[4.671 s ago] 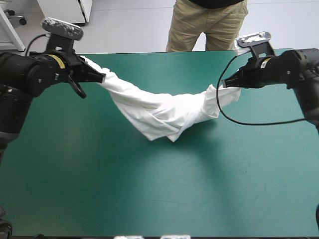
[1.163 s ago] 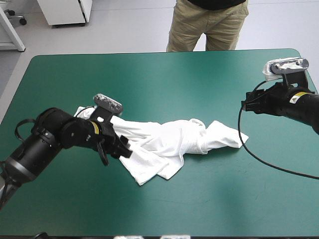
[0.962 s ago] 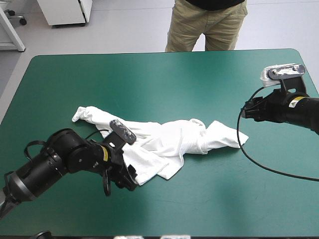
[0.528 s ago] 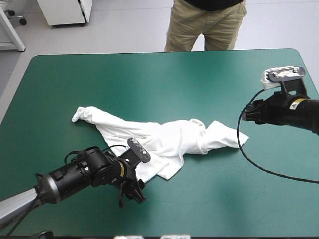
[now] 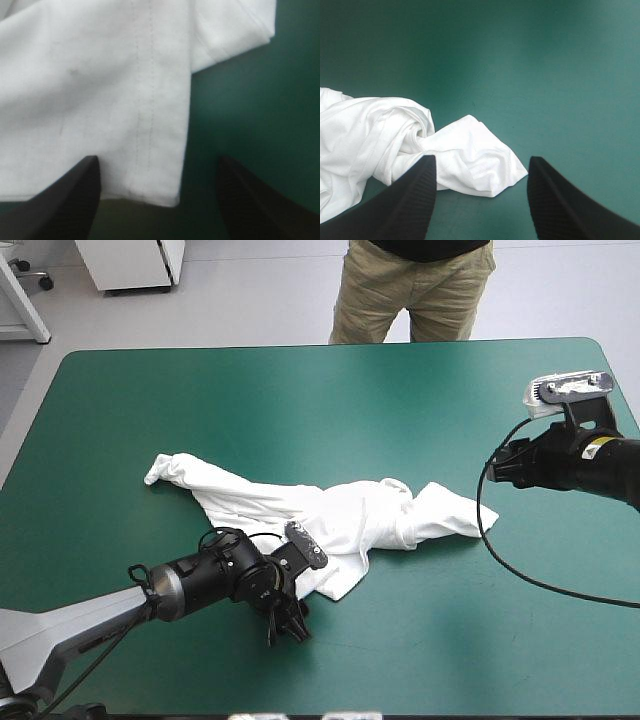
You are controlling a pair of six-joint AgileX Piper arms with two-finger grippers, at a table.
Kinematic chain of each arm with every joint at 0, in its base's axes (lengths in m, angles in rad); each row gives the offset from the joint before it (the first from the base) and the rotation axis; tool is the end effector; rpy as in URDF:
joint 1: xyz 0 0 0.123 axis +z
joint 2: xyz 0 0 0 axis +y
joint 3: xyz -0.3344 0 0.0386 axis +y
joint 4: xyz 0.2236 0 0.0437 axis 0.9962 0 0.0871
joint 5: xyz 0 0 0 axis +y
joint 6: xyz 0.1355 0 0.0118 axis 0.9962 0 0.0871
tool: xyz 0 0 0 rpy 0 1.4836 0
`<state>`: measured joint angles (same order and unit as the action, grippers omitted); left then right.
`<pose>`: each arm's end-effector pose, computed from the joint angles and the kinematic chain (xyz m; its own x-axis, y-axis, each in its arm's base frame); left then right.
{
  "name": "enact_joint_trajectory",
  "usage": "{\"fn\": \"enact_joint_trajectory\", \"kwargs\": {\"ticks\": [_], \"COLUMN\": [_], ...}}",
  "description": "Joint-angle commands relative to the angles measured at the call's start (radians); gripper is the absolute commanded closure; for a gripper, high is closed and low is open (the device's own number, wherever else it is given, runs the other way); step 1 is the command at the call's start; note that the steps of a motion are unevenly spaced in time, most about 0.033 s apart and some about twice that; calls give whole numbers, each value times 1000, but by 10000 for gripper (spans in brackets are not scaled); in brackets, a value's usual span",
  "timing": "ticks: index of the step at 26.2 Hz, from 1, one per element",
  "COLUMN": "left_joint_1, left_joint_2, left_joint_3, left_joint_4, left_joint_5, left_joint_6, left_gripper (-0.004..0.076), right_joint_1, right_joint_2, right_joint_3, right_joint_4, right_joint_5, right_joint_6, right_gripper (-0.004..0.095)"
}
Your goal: Fold the cloth
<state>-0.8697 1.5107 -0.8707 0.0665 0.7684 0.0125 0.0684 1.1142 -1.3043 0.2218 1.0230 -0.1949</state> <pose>0.1709 -0.1928 0.2290 -0.5782 0.7783 -0.2449 0.7922 0.6073 0.0596 0.1954 0.0390 0.4357 -0.6506 -0.1213 -0.7496 -0.2576 0.9639 0.0677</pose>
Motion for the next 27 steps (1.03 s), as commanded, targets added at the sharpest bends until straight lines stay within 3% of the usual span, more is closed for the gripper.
{"fn": "enact_joint_trajectory", "kwargs": {"ticks": [1, 5, 13, 20, 27], "left_joint_1": [-6, -2, 93, 93, 93], "left_joint_2": [20, 22, -18, -132, -148], "left_joint_3": [-4, 0, 2, 2, 4], "left_joint_4": [115, 347, 310, 221, 188], "left_joint_5": [-44, -28, 72, 76, 76], "left_joint_6": [-85, -284, -300, -293, -293], "left_gripper": [363, 735, 733, 733, 733], "right_joint_1": [-11, -11, -11, -16, -101], "right_joint_2": [-19, -19, 5, 170, 357], "right_joint_3": [-29, -29, 12, 12, 12], "right_joint_4": [-2, -4, -11, -52, -28], "right_joint_5": [-52, -33, -4, 7, -24], "right_joint_6": [-9, -9, 24, 26, 26], "right_gripper": [395, 395, 395, 393, 395]}}
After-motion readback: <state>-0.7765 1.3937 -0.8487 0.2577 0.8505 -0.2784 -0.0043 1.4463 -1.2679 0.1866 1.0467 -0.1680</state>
